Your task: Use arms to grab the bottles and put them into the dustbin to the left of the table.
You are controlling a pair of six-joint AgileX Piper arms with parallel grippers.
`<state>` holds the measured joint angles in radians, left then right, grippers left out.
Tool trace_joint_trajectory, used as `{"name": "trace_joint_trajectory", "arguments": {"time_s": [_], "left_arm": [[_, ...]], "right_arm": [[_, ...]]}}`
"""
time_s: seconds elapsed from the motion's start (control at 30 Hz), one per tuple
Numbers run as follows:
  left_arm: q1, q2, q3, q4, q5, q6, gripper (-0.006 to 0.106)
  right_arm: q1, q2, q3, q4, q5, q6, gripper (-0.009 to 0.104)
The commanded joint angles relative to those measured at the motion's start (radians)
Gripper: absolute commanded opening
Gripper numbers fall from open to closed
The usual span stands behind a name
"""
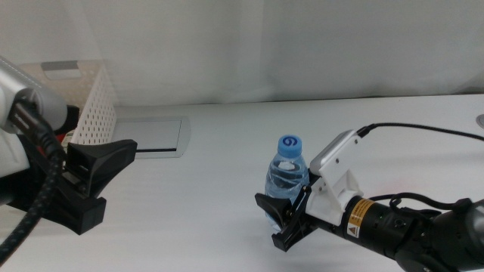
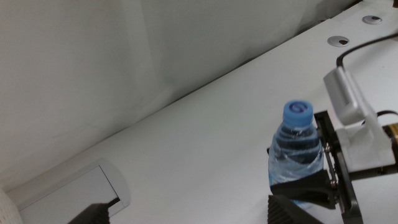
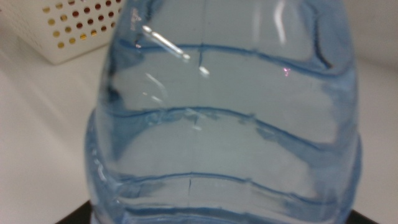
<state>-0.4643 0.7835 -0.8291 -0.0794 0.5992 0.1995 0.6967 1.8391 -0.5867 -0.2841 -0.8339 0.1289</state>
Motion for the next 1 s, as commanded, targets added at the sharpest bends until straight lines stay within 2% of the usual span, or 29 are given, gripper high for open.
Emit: {"name": "trace_joint_trajectory", "arguments": {"time_s": [0.0, 0.33, 0.37, 0.4, 0.47, 0.5, 0.57, 0.6, 0.63, 0.83, 0.97], "left_arm": [[-0.005, -0.002, 0.005, -0.006, -0.015, -0.009, 0.069], [-0.005, -0.002, 0.005, -0.006, -0.015, -0.009, 0.069], [-0.005, -0.002, 0.005, -0.006, -0.015, -0.009, 0.069], [-0.005, -0.002, 0.005, -0.006, -0.015, -0.009, 0.069], [-0.005, -0.002, 0.005, -0.006, -0.015, -0.009, 0.069], [-0.005, -0.002, 0.005, -0.006, -0.015, -0.009, 0.069], [-0.005, -0.002, 0.005, -0.006, -0.015, -0.007, 0.069], [-0.005, -0.002, 0.005, -0.005, -0.015, -0.007, 0.069], [-0.005, -0.002, 0.005, -0.005, -0.015, -0.005, 0.069], [-0.005, -0.002, 0.005, -0.004, -0.015, -0.005, 0.069], [-0.005, -0.002, 0.005, -0.004, -0.015, -0.005, 0.069]], "right_arm": [[0.002, 0.026, -0.011, 0.006, -0.085, -0.001, -0.003], [0.002, 0.077, -0.011, 0.006, -0.089, -0.001, -0.003], [0.002, 0.077, -0.011, 0.006, -0.072, 0.002, 0.0], [0.002, 0.077, -0.011, -0.012, -0.069, 0.005, 0.021], [0.002, 0.077, -0.011, -0.012, -0.069, 0.005, 0.04], [0.002, 0.077, -0.011, -0.012, -0.069, 0.009, 0.066], [0.002, 0.077, -0.011, 0.013, -0.069, 0.037, 0.085], [0.002, 0.077, -0.011, 0.021, -0.066, 0.053, 0.091], [0.002, 0.077, -0.011, 0.025, -0.058, 0.057, 0.094], [0.002, 0.071, -0.011, 0.025, -0.048, 0.058, 0.094], [0.002, 0.003, -0.011, 0.025, 0.058, 0.058, 0.094]]}}
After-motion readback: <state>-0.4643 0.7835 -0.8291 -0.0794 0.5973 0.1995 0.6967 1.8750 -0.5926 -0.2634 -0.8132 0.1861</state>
